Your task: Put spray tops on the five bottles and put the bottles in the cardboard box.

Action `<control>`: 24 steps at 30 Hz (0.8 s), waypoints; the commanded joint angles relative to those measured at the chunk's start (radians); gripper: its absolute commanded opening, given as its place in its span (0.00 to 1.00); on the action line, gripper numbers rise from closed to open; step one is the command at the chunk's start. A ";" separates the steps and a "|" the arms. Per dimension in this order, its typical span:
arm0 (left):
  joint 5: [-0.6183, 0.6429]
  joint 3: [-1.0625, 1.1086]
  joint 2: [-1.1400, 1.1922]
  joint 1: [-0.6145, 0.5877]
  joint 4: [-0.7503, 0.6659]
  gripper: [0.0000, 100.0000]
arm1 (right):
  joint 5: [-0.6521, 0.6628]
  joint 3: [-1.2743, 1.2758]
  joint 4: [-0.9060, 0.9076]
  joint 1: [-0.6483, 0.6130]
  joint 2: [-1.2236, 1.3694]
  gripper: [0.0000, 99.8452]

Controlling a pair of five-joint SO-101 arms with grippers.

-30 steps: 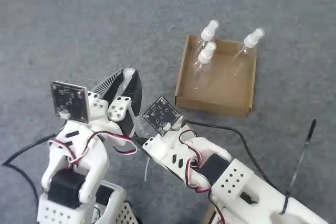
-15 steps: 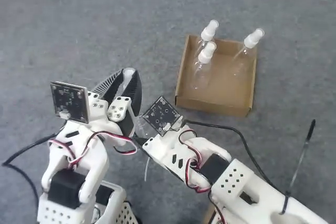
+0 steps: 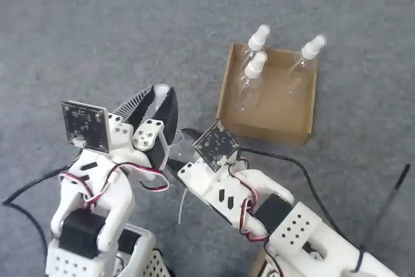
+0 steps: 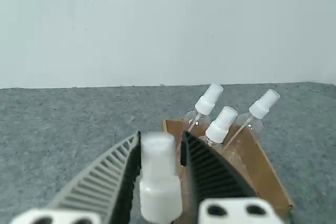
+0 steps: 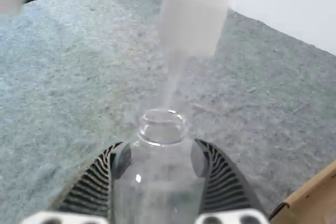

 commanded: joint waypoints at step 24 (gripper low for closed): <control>-0.077 0.038 -0.009 -0.269 -0.052 0.12 | -0.006 0.002 -0.022 0.016 -0.047 0.01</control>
